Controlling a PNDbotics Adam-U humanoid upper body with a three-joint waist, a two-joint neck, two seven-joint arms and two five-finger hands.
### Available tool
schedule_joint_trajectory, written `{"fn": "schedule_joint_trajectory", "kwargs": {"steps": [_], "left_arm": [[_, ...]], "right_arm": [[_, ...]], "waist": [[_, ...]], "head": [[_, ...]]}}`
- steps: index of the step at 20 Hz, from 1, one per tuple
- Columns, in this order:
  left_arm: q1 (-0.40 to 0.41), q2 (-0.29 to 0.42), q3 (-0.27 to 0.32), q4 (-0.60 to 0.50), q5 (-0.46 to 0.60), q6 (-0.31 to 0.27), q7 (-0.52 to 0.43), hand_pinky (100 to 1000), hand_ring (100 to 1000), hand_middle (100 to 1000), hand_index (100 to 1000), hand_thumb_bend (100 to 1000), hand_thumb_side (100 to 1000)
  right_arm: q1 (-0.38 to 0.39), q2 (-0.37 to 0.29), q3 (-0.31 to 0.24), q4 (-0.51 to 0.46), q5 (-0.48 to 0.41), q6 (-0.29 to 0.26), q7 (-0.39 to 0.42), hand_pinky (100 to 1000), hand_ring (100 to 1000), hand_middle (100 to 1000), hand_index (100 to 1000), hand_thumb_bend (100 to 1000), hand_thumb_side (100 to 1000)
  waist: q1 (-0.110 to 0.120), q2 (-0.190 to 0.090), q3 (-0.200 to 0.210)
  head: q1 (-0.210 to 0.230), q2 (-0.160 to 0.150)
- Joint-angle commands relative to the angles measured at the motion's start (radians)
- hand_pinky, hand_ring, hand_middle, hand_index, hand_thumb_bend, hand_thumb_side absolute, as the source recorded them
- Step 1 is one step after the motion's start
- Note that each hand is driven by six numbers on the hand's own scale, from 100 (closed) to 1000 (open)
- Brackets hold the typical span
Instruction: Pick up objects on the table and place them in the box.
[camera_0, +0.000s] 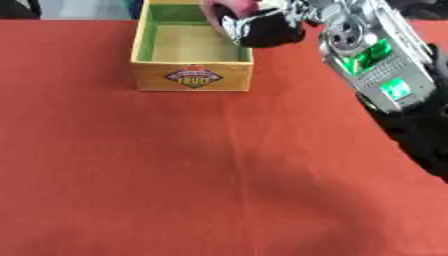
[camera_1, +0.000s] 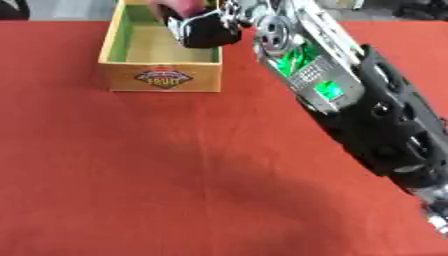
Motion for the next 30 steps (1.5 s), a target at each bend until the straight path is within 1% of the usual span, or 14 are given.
{"fn": "schedule_joint_trajectory", "kwargs": {"steps": [1,5,11,14,16,19,22,23,24,25,27,29,30], "left_arm": [[-0.002,0.004,-0.005,-0.019,0.007,0.001,-0.007,498,486,355,483,100,690],[-0.004,0.002,-0.011,-0.019,0.015,0.002,-0.014,498,486,355,482,100,690],[-0.013,-0.002,-0.019,-0.019,0.024,0.003,-0.025,500,486,354,481,100,691],[-0.017,-0.004,-0.021,-0.019,0.029,0.002,-0.029,500,486,354,480,100,691],[-0.02,-0.005,-0.024,-0.019,0.032,0.002,-0.032,501,486,353,480,100,691],[-0.021,-0.006,-0.027,-0.019,0.036,0.002,-0.036,501,486,353,479,100,691],[-0.021,-0.007,-0.028,-0.019,0.039,0.003,-0.039,502,486,353,479,100,692],[-0.021,-0.008,-0.028,-0.019,0.039,0.003,-0.039,502,486,353,479,100,692],[-0.021,-0.008,-0.028,-0.019,0.039,0.003,-0.039,502,486,353,479,100,691],[-0.021,-0.008,-0.028,-0.019,0.04,0.003,-0.039,502,486,353,479,100,689],[-0.022,-0.007,-0.029,-0.019,0.041,0.005,-0.04,502,486,353,478,100,687],[-0.021,-0.005,-0.03,-0.019,0.04,0.008,-0.043,502,486,353,478,100,690],[-0.02,-0.005,-0.029,-0.019,0.04,0.009,-0.043,502,486,352,478,100,689]], "right_arm": [[-0.066,0.024,-0.004,0.107,0.009,-0.007,-0.039,516,558,307,480,100,100],[-0.141,0.089,-0.007,0.29,0.019,-0.038,-0.111,513,557,308,483,100,100],[-0.22,0.178,-0.033,0.556,0.041,-0.112,-0.249,514,559,325,503,100,100],[-0.241,0.207,-0.042,0.658,0.069,-0.145,-0.303,518,563,330,509,100,100],[-0.249,0.221,-0.044,0.706,0.094,-0.163,-0.325,523,568,336,514,100,100],[-0.253,0.238,-0.046,0.78,0.16,-0.178,-0.348,544,582,354,534,100,110],[-0.255,0.262,-0.067,0.857,0.229,-0.167,-0.362,556,596,364,545,100,125],[-0.256,0.269,-0.074,0.88,0.251,-0.161,-0.361,565,607,376,556,100,143],[-0.256,0.274,-0.078,0.899,0.271,-0.156,-0.356,578,621,396,579,100,192],[-0.256,0.278,-0.08,0.915,0.289,-0.153,-0.344,596,635,413,592,100,202],[-0.256,0.284,-0.079,0.938,0.316,-0.15,-0.296,628,665,456,625,100,231],[-0.255,0.288,-0.08,0.952,0.335,-0.151,-0.227,659,715,548,710,100,316],[-0.255,0.29,-0.08,0.955,0.341,-0.152,-0.191,668,737,593,757,100,373]], "waist": [[0.005,-0.011,0.006],[0.008,0.0,0.021],[0.005,0.022,0.054],[0.002,0.033,0.071],[-0.001,0.039,0.08],[-0.002,0.046,0.088],[0.001,0.048,0.094],[0.001,0.048,0.095],[0.001,0.047,0.095],[0.001,0.047,0.095],[0.002,0.046,0.094],[0.006,0.045,0.095],[0.008,0.044,0.096]], "head": [[-0.01,-0.029],[-0.025,-0.056],[-0.053,-0.093],[-0.069,-0.108],[-0.075,-0.113],[-0.081,-0.115],[-0.086,-0.114],[-0.088,-0.113],[-0.089,-0.113],[-0.089,-0.113],[-0.087,-0.113],[-0.085,-0.108],[-0.085,-0.105]]}}
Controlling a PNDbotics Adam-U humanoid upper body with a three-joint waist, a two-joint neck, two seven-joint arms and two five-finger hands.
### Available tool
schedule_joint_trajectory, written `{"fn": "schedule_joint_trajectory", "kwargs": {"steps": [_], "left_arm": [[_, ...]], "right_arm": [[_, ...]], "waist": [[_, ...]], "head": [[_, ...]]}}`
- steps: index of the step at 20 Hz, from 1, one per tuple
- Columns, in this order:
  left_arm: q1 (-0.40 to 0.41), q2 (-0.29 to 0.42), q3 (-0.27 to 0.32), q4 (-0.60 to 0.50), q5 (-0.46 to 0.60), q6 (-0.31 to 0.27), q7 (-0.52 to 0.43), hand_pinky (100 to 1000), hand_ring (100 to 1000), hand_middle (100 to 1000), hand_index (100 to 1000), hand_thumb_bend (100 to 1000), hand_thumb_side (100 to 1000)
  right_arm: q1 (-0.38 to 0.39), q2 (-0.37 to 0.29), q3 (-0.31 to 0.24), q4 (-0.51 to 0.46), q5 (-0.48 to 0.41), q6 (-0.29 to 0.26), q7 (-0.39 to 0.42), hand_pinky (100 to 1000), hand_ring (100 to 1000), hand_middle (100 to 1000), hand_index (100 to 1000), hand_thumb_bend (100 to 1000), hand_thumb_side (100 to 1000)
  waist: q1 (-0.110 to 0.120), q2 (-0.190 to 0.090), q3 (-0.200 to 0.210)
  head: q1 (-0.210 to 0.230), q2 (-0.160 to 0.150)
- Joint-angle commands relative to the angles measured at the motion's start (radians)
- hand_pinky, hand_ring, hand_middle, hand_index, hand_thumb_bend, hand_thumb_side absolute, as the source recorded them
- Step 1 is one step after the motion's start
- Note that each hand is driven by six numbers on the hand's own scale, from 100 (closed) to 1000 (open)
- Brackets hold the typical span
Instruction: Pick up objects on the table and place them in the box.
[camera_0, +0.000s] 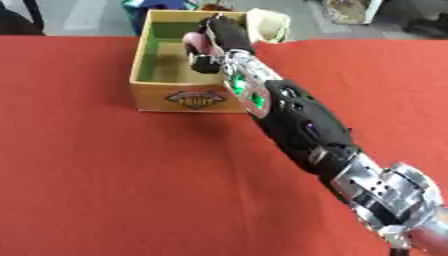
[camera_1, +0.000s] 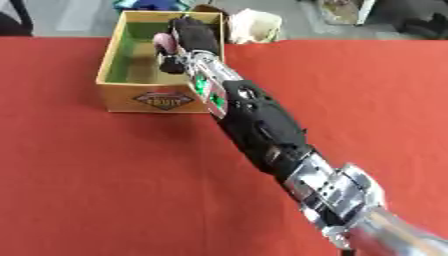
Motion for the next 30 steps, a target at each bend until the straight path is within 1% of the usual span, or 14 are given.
{"fn": "schedule_joint_trajectory", "kwargs": {"steps": [1,3,5,6,7,10,14,18,19,20,21,26,28,30], "left_arm": [[-0.008,0.012,-0.002,-0.019,0.005,0.002,-0.003,502,486,352,478,100,689],[-0.007,0.012,-0.002,-0.019,0.006,0.004,-0.002,502,486,352,477,100,689],[-0.006,0.011,-0.001,-0.019,0.005,0.004,-0.001,502,486,352,477,100,689],[-0.006,0.011,-0.001,-0.019,0.005,0.004,-0.001,502,486,352,477,100,688],[-0.006,0.011,-0.001,-0.019,0.005,0.004,0.0,502,486,352,477,100,688],[-0.006,0.011,0.0,-0.019,0.004,0.005,0.002,503,486,353,477,100,688],[-0.006,0.012,0.002,-0.019,0.002,0.005,0.004,503,486,354,478,100,688],[-0.008,0.015,0.005,-0.019,-0.003,0.004,0.006,503,487,355,480,100,690],[-0.009,0.015,0.007,-0.019,-0.005,0.003,0.007,503,486,356,481,100,690],[-0.01,0.015,0.009,-0.019,-0.007,0.001,0.009,502,486,356,481,100,691],[-0.01,0.016,0.012,-0.019,-0.009,0.0,0.011,502,486,357,482,100,690],[-0.02,0.017,0.014,-0.019,-0.015,-0.004,0.017,501,486,359,485,100,691],[-0.024,0.018,0.015,-0.019,-0.018,-0.006,0.018,501,487,359,486,100,693],[-0.027,0.018,0.016,-0.019,-0.021,-0.007,0.019,501,487,360,486,100,694]], "right_arm": [[-0.027,-0.004,-0.013,0.004,0.033,-0.001,0.097,673,746,612,777,100,401],[-0.028,-0.005,-0.017,-0.005,0.046,0.005,0.132,690,783,742,853,100,592],[-0.03,-0.005,-0.024,-0.021,0.06,0.026,0.124,695,799,800,893,275,714],[-0.03,-0.005,-0.025,-0.03,0.066,0.04,0.109,706,809,820,913,335,722],[-0.03,-0.004,-0.023,-0.036,0.068,0.051,0.1,713,818,834,925,360,715],[-0.033,-0.006,-0.017,-0.054,0.057,0.074,0.102,717,830,840,944,396,684],[-0.041,-0.021,-0.019,-0.1,0.015,0.099,0.108,700,820,823,935,380,668],[-0.044,-0.061,-0.013,-0.201,-0.069,0.115,0.103,664,800,801,925,347,690],[-0.04,-0.081,-0.01,-0.251,-0.105,0.113,0.097,638,782,798,928,291,725],[-0.03,-0.105,-0.01,-0.32,-0.157,0.108,0.078,601,755,786,931,161,789],[-0.014,-0.13,-0.01,-0.398,-0.225,0.103,0.048,593,749,779,929,100,808],[0.136,-0.271,-0.021,-0.801,-0.64,0.073,-0.196,563,718,744,908,100,830],[0.203,-0.319,-0.035,-0.935,-0.762,0.054,-0.289,564,715,742,906,100,809],[0.265,-0.359,-0.057,-1.045,-0.853,0.043,-0.349,572,720,742,896,100,794]], "waist": [[0.009,-0.023,0.003],[0.01,-0.024,0.003],[0.01,-0.024,0.002],[0.01,-0.024,0.002],[0.01,-0.024,0.001],[0.01,-0.026,-0.003],[0.008,-0.031,-0.01],[0.005,-0.04,-0.025],[0.004,-0.044,-0.03],[0.002,-0.047,-0.036],[0.001,-0.05,-0.043],[-0.002,-0.06,-0.078],[-0.003,-0.064,-0.087],[-0.003,-0.067,-0.093]], "head": [[0.0,-0.002],[-0.002,0.003],[-0.004,0.007],[-0.005,0.008],[-0.005,0.01],[-0.005,0.014],[0.0,0.02],[0.009,0.034],[0.013,0.038],[0.018,0.041],[0.023,0.044],[0.054,0.055],[0.061,0.055],[0.067,0.054]]}}
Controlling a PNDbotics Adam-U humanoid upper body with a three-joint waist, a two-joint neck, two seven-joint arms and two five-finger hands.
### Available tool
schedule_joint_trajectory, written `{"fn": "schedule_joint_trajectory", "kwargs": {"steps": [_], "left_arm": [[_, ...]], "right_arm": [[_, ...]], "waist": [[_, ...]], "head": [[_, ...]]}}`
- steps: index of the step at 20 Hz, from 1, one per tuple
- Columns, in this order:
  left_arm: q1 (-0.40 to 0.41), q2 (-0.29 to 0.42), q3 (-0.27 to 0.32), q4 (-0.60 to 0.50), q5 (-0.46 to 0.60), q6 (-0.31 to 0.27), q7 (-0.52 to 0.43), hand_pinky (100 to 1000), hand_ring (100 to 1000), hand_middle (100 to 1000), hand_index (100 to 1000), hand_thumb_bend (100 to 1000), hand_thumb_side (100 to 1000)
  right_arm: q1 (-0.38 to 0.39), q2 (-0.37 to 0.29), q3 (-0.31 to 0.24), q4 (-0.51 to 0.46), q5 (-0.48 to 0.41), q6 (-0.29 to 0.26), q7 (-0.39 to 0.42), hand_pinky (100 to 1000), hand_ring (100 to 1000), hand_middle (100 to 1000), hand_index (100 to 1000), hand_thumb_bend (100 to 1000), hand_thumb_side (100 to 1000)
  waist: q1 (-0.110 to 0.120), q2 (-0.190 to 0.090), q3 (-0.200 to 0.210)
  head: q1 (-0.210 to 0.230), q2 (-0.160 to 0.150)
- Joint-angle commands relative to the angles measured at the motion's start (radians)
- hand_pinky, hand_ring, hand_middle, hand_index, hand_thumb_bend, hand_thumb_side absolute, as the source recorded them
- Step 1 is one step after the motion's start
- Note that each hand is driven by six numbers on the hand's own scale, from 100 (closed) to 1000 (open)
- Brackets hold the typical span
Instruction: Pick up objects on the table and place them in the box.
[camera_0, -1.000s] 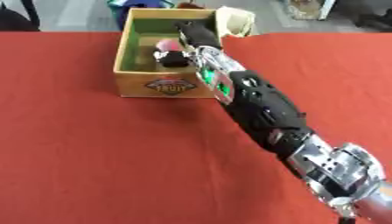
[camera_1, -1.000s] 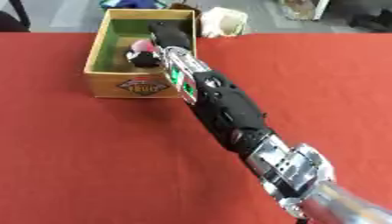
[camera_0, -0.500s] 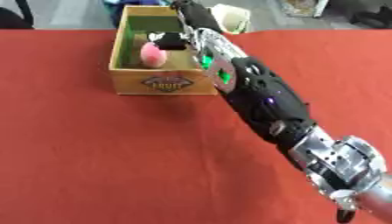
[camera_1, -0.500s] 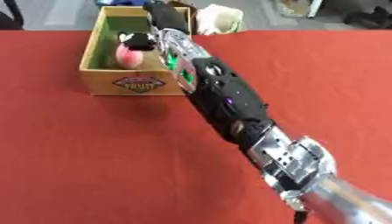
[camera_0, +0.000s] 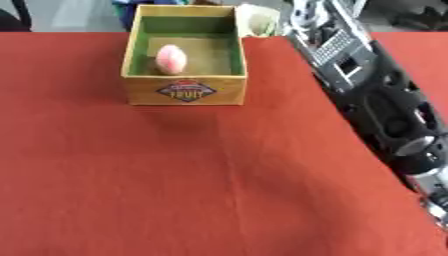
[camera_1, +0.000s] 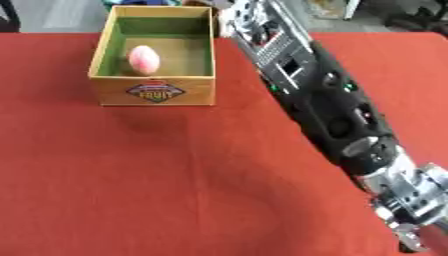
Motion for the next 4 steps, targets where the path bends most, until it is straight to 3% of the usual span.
{"fn": "schedule_joint_trajectory", "kwargs": {"steps": [1,4], "left_arm": [[-0.012,0.019,0.009,-0.019,-0.01,-0.004,0.004,501,487,360,487,100,694],[-0.014,0.02,0.01,-0.019,-0.013,-0.004,0.004,501,487,361,487,100,695]], "right_arm": [[0.04,-0.085,-0.044,-0.166,-0.147,-0.03,-0.096,575,721,742,893,100,792],[0.096,-0.112,-0.075,-0.188,-0.209,-0.118,-0.117,595,731,737,877,100,793]], "waist": [[0.002,-0.025,-0.004],[0.004,-0.029,-0.011]], "head": [[0.012,0.0],[0.022,-0.002]]}}
